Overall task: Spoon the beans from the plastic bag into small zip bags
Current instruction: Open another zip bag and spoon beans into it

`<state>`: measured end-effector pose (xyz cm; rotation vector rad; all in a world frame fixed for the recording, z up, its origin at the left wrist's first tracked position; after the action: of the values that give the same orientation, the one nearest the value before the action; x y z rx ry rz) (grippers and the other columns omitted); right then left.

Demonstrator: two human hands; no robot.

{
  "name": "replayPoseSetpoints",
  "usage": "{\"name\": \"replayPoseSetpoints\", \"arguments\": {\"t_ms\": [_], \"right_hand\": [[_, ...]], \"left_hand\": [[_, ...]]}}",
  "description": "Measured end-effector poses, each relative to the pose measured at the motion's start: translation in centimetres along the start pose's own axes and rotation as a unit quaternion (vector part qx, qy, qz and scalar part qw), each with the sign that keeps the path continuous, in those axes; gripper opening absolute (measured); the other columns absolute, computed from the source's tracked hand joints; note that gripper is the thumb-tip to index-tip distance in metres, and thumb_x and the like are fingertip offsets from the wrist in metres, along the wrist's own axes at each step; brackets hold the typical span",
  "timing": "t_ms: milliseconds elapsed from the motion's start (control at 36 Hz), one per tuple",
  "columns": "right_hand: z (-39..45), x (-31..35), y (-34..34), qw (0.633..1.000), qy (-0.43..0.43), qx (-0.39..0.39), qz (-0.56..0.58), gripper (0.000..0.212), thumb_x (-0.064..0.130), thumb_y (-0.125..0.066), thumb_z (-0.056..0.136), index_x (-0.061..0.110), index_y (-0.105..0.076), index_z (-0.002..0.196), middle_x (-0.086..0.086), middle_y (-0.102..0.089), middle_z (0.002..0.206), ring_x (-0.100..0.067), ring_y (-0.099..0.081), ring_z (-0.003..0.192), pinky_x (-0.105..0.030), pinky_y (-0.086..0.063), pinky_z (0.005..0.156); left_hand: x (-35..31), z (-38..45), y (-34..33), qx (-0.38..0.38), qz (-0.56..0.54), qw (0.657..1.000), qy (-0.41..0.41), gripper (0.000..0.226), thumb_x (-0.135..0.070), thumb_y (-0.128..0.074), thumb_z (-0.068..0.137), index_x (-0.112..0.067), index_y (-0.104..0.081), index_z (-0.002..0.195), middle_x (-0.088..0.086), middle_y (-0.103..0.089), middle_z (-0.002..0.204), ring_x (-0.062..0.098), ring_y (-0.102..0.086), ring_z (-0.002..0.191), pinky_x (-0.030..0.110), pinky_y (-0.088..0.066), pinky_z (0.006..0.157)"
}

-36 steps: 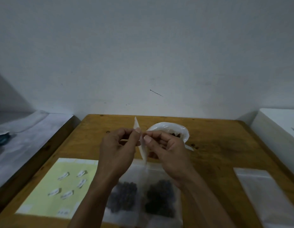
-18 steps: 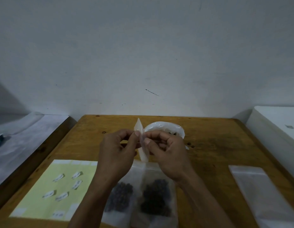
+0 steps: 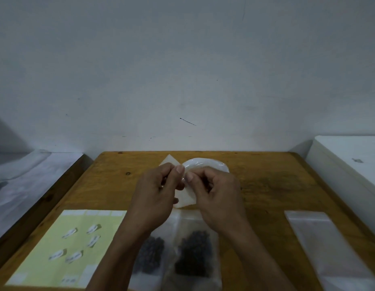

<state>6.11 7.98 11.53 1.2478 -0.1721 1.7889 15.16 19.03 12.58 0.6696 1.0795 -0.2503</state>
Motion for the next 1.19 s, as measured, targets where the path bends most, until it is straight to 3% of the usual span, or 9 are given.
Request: {"name": "replayPoseSetpoints", "arguments": {"t_ms": [250,361,472,611,722,778,861,944,1194], "right_hand": [[0.0,1.1,0.2,0.998,0.006,0.044,-0.042,0.017,0.026,-0.061,0.097,0.025,-0.068,0.113,0.021,-0.065,0.093,0.014,-0.061,0.087,-0.003,-0.049,0.073],[0.4,0.8,0.8,0.994,0.007,-0.007,-0.111,0.015,0.022,-0.063,0.096,0.021,-0.075,0.106,0.01,-0.072,0.096,0.003,-0.062,0.074,-0.003,-0.049,0.065],[1.4,0.2,1.6,0.989,-0.008,-0.052,-0.139,0.012,0.015,-0.065,0.093,0.018,-0.074,0.1,0.003,-0.073,0.094,-0.008,-0.065,0.08,-0.018,-0.056,0.067],[1.5,0.3,1.8,0.997,0.012,0.03,-0.065,0.022,0.014,-0.07,0.089,0.03,-0.056,0.096,0.01,-0.066,0.099,-0.008,-0.067,0.086,-0.024,-0.06,0.063],[1.4,0.1,1.2,0.994,0.067,0.067,-0.06,0.025,0.006,-0.071,0.088,0.03,-0.065,0.086,0.01,-0.072,0.096,-0.006,-0.066,0.089,-0.022,-0.059,0.072],[1.5,-0.5,1.3,0.998,0.039,0.046,-0.036,0.02,0.007,-0.071,0.089,0.026,-0.076,0.095,0.014,-0.072,0.101,0.0,-0.066,0.091,-0.016,-0.057,0.076],[1.5,-1.3,1.5,0.999,-0.02,0.038,0.019,0.024,0.009,-0.07,0.09,0.025,-0.076,0.108,0.015,-0.071,0.111,0.003,-0.066,0.096,-0.016,-0.057,0.082],[1.6,-1.7,1.1,0.991,-0.069,0.05,0.1,0.026,0.006,-0.069,0.091,0.024,-0.076,0.109,0.009,-0.074,0.11,-0.006,-0.07,0.099,-0.027,-0.06,0.083],[1.8,-2.3,0.9,0.993,-0.057,0.097,-0.017,0.041,0.014,-0.077,0.084,0.021,-0.07,0.124,0.009,-0.069,0.121,-0.003,-0.067,0.097,-0.026,-0.061,0.078]], "left_hand": [[-0.9,0.1,-0.1,0.007,0.049,0.999,-0.022,0.029,-0.032,-0.054,0.097,-0.017,-0.07,0.078,-0.002,-0.071,0.075,0.014,-0.071,0.071,0.05,-0.06,0.068],[-1.0,0.3,0.3,-0.019,0.126,0.992,-0.016,0.03,-0.027,-0.058,0.087,-0.004,-0.063,0.069,0.013,-0.067,0.065,0.029,-0.067,0.064,0.053,-0.057,0.062],[-1.4,0.2,0.6,-0.032,0.19,0.981,-0.004,0.031,-0.018,-0.066,0.081,-0.001,-0.056,0.057,0.018,-0.062,0.057,0.031,-0.068,0.061,0.051,-0.056,0.059],[-2.1,0.6,0.9,-0.031,0.166,0.985,0.02,0.03,-0.016,-0.067,0.08,-0.006,-0.06,0.053,0.009,-0.067,0.053,0.025,-0.069,0.055,0.046,-0.06,0.062],[-1.9,0.7,1.1,-0.015,0.085,0.996,-0.017,0.031,-0.035,-0.072,0.08,-0.011,-0.062,0.063,0.006,-0.065,0.056,0.026,-0.065,0.057,0.049,-0.057,0.057],[-1.6,0.6,1.5,-0.013,0.108,0.99,-0.085,0.039,-0.058,-0.069,0.072,-0.022,-0.059,0.081,-0.006,-0.06,0.072,0.016,-0.058,0.068,0.035,-0.052,0.056],[-0.4,0.5,1.6,0.056,0.258,0.956,-0.127,0.091,-0.082,-0.064,0.054,-0.036,-0.04,0.129,-0.02,-0.046,0.126,0.005,-0.044,0.112,0.02,-0.042,0.088],[0.6,0.7,1.1,0.101,0.33,0.932,-0.115,0.135,-0.098,-0.052,0.042,-0.028,-0.02,0.153,-0.012,-0.03,0.154,0.012,-0.028,0.14,0.039,-0.027,0.119],[0.1,1.6,0.7,0.086,0.382,0.903,-0.178,0.09,-0.077,-0.061,0.054,-0.034,-0.046,0.132,-0.015,-0.056,0.123,0.011,-0.052,0.112,0.036,-0.038,0.102]]}}
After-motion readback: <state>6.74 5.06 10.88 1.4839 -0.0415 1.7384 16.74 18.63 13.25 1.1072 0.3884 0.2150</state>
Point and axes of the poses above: each hand's wrist, its own z-axis towards the middle knuckle, its own y-axis out of the back of the hand, x = y × z, the point moved 3 cm from there along z, towards the middle knuckle
